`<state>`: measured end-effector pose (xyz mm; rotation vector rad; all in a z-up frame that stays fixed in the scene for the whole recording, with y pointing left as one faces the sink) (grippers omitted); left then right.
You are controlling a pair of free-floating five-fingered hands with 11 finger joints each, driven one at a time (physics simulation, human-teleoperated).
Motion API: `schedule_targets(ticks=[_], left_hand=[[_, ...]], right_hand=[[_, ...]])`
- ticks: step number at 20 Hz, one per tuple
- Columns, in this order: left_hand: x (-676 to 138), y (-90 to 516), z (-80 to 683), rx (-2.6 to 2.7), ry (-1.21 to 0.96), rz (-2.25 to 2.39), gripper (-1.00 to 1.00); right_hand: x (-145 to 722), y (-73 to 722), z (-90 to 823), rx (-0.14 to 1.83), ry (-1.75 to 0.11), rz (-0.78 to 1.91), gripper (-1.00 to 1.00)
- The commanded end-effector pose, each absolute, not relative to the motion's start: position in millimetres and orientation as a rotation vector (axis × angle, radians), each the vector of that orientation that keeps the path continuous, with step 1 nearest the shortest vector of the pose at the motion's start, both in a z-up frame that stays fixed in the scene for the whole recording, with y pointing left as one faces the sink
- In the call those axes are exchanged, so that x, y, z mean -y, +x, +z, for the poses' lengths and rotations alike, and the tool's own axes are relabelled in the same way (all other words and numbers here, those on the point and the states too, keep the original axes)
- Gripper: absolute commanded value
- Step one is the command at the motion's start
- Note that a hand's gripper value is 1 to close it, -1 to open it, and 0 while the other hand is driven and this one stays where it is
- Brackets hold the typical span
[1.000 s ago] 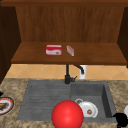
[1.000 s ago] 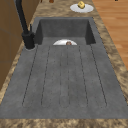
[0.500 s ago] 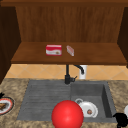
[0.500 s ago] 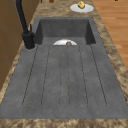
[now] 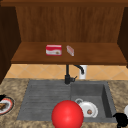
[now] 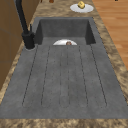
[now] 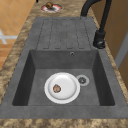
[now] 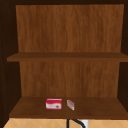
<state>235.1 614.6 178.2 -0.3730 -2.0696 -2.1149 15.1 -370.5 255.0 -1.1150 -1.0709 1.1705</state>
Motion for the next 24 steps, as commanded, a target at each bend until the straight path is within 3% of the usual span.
schedule_targets(ticks=[1, 10, 24], left_hand=[[-618, 247, 167, 1.978, -0.470, -2.076, -1.00], [-655, 269, 138, 1.919, -0.595, -1.981, -1.00], [-652, 296, 109, 1.827, -0.585, -1.989, -1.00]], right_hand=[[371, 15, 255, 1.071, -1.115, 1.171, 0.00], [371, 15, 255, 1.071, -1.115, 1.171, 0.00], [371, 15, 255, 1.071, -1.115, 1.171, 0.00]])
